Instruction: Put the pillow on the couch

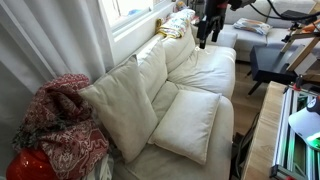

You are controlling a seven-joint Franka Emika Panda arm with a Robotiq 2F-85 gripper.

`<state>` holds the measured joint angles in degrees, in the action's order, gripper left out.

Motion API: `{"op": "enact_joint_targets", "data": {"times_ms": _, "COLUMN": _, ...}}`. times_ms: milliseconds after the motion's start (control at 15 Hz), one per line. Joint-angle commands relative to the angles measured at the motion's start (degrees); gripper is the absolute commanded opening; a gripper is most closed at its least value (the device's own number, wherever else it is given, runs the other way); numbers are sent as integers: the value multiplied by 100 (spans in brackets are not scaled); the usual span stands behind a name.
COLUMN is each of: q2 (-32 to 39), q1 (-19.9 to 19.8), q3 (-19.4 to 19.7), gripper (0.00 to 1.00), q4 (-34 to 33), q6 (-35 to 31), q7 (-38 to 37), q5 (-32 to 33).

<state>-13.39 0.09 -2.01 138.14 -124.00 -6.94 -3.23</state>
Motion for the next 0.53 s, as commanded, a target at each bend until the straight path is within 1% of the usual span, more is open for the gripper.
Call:
{"op": "enact_joint_targets", "data": {"times_ms": 0, "q2": 1254, "q1": 288, "q3": -213, "gripper": 100, "q4": -895, "q6": -276, "q7": -801, "q5": -868}}
{"op": "enact_joint_targets", "data": {"times_ms": 133, "q2": 1864, "q1": 377, "q3": -362, "gripper": 100, "q4": -1457, "q6": -329, "q7": -1526, "q5": -1046}}
{"op": "enact_joint_targets", "data": {"times_ms": 200, "q2": 2179, "q1": 432, "q3": -388, "gripper": 100, "q4": -1742, "q6": -500, "q7": -1746, "q5": -1214}}
{"op": "enact_joint_targets", "data": {"times_ms": 267, "q2": 2500, "q1": 492, "q3": -405, "gripper": 100, "q4": -2080, "q6": -602, "q7": -2125, "q5": -1212}}
{"op": "enact_joint_targets", "data": {"times_ms": 400, "q2": 3037, "q1": 616, "q3": -363, "gripper": 100, "q4": -2624, "q6": -941, "q7": -2680, "q5": -1276}}
{"op": "enact_joint_targets", "data": {"times_ms": 467, "q2": 3316, "q1": 700, "q3": -302, "gripper": 100, "q4": -2899, "q6": -1111, "q7": -3032, "q5": -1199}}
